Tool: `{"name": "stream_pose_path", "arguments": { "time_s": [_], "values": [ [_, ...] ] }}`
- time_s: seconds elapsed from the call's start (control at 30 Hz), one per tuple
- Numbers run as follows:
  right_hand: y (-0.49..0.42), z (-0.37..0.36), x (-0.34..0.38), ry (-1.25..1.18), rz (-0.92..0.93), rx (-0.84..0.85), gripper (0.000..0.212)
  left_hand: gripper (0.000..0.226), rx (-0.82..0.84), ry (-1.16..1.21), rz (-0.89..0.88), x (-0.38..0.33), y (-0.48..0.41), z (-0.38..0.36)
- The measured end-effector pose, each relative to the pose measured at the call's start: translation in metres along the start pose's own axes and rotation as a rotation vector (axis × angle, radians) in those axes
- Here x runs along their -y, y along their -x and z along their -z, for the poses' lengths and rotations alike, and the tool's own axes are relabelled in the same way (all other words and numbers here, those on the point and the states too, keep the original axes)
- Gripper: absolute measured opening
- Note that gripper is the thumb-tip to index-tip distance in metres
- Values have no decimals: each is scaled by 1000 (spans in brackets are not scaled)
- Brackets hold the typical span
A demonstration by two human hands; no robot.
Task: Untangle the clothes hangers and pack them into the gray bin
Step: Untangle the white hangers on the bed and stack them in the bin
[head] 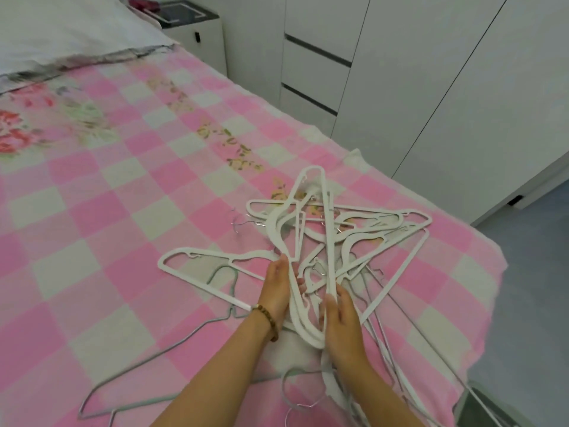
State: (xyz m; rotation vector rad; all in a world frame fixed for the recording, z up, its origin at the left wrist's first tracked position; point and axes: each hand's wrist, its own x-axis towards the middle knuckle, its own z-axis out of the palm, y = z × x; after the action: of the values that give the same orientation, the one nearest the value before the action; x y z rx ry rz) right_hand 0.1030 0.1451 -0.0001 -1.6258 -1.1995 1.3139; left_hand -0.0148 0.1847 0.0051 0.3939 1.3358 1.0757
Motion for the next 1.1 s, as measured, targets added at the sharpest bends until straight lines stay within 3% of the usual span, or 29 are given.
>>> {"name": "stream_pose_path", "arguments": {
  "time_s": [0.07, 0.23, 0.4, 0.57, 0.73, 0.87, 0.9, 0.97, 1.03, 1.1],
  "values": [
    [6, 8, -4, 41, 12, 80, 35, 38, 36, 168, 1, -17, -5, -3],
    [-11, 23, -6, 89, 80, 151, 31, 31, -48, -190, -119, -30, -21, 2],
    [-90, 47, 6, 247, 143, 88, 21, 20, -111, -208, -157, -22, -32, 24],
    [-168, 49, 20, 502, 222, 88, 35, 17, -89, -249, -128, -16, -37, 27],
    [-193, 53, 23, 273, 28, 60, 46, 33, 9, -194, -96, -15, -36, -5],
    [-194, 64, 24, 18, 2, 95, 47, 33, -38, -45, -76, -31, -42, -28],
    [-192, 66, 24, 56, 32, 151, 42, 31, -64, -17, -79, -36, -43, -28],
    [-192, 67, 19, 401, 158, 298, 31, 27, -131, -12, -104, -44, -45, -23],
    [-197, 65, 16, 864, 325, 421, 42, 24, -194, -24, -139, -52, -46, -12],
    [-203, 61, 20, 1092, 419, 481, 56, 20, -229, -23, -164, -56, -46, 0]
  ]
}}
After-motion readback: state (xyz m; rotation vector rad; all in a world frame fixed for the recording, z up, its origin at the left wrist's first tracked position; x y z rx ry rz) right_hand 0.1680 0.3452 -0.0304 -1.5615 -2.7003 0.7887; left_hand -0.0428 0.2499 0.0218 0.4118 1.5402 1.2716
